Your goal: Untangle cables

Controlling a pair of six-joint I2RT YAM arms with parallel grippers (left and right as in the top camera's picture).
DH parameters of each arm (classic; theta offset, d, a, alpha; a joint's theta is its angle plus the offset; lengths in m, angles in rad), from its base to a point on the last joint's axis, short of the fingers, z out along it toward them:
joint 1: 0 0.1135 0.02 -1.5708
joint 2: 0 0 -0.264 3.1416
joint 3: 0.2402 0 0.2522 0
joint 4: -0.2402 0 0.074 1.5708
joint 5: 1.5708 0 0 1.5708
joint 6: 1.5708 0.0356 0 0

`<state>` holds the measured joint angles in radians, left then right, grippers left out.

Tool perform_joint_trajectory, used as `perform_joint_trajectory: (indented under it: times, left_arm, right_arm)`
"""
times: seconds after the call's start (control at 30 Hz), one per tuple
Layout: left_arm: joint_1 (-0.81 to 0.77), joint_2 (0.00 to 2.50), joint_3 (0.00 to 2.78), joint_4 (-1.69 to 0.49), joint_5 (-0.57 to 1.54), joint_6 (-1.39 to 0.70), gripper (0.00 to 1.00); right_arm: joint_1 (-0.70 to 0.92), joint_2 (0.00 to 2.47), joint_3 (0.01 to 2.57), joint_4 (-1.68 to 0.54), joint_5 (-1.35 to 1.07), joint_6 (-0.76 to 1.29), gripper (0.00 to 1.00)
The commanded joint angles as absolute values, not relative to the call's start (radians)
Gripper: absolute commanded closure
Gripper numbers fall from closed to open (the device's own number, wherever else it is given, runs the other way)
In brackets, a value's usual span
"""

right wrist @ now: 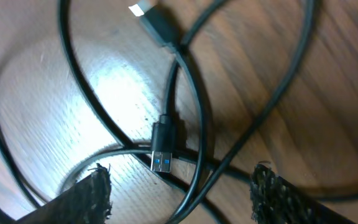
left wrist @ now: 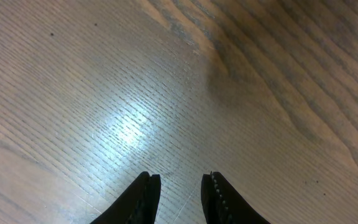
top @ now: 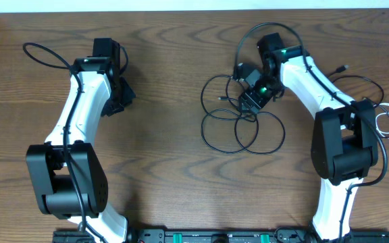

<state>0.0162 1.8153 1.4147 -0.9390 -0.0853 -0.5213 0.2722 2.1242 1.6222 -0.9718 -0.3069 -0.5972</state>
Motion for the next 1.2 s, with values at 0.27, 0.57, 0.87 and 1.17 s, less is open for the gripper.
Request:
perform_joint_trajectory:
  times: [0.27, 0.57, 0.87, 1.17]
  left_arm:
    - [0.015, 1.826, 1.411, -0.944, -0.105, -0.529, 0.72]
    - [0.015, 1.826, 1.411, -0.945, -0.105, -0.529, 0.71]
    - [0.015, 1.826, 1.411, -0.944, -0.105, -0.529, 0.71]
    - [0.015, 1.826, 1.411, -0.944, -0.105, -0.529, 0.72]
  right_arm:
    - [0.282, 2.100, 1.494, -0.939, -0.253, -1.065, 0.20]
    - [0.282, 2.100, 1.357, -0.782, -0.181, -1.061, 0.53]
    - [0.284, 2.098, 1.368, -0.819, -0.141, -0.903, 0.94]
    - [0.284, 2.051, 1.494, -0.773, -0.140, -0.482, 0.99]
